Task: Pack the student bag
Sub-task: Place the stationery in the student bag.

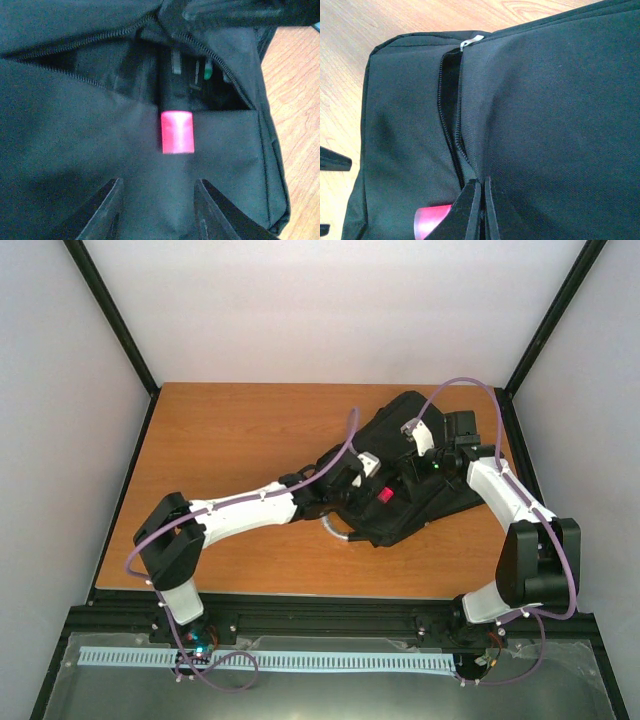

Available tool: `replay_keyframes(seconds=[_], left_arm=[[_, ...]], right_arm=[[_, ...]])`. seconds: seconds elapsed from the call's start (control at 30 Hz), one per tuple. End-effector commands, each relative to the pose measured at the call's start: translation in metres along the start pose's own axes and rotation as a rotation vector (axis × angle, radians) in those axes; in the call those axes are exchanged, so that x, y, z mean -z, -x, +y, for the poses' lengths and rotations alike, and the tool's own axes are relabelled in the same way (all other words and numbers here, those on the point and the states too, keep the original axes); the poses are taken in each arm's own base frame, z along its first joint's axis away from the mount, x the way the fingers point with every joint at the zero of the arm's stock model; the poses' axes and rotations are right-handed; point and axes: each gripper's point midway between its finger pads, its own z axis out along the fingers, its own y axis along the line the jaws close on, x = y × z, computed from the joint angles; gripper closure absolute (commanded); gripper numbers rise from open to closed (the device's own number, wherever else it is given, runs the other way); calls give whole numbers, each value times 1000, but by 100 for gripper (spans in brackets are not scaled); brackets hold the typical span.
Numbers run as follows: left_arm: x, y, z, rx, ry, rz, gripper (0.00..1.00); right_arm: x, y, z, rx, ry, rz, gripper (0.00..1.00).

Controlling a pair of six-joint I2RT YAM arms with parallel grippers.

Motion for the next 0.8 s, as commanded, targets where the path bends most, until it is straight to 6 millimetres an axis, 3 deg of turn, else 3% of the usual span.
replay_keyframes(seconds=[0.0,0.13,0.17,0.53,0.77], left_arm=[[-1,-12,-4,21,-49,12,69],[-11,-27,-14,37,-114,53,96],[-13,-30,-15,39,-123,58,99],[-49,-29,-23,52,-158,62,99],[-70,-5,-16,82,-94,-6,99]], right_arm=[[1,10,10,27,51,-38,97],[2,10,10,27,52,-38,97],[2,11,10,28,51,-39,97],[2,10,10,23,52,-37,97],[1,9,10,23,52,-37,97]])
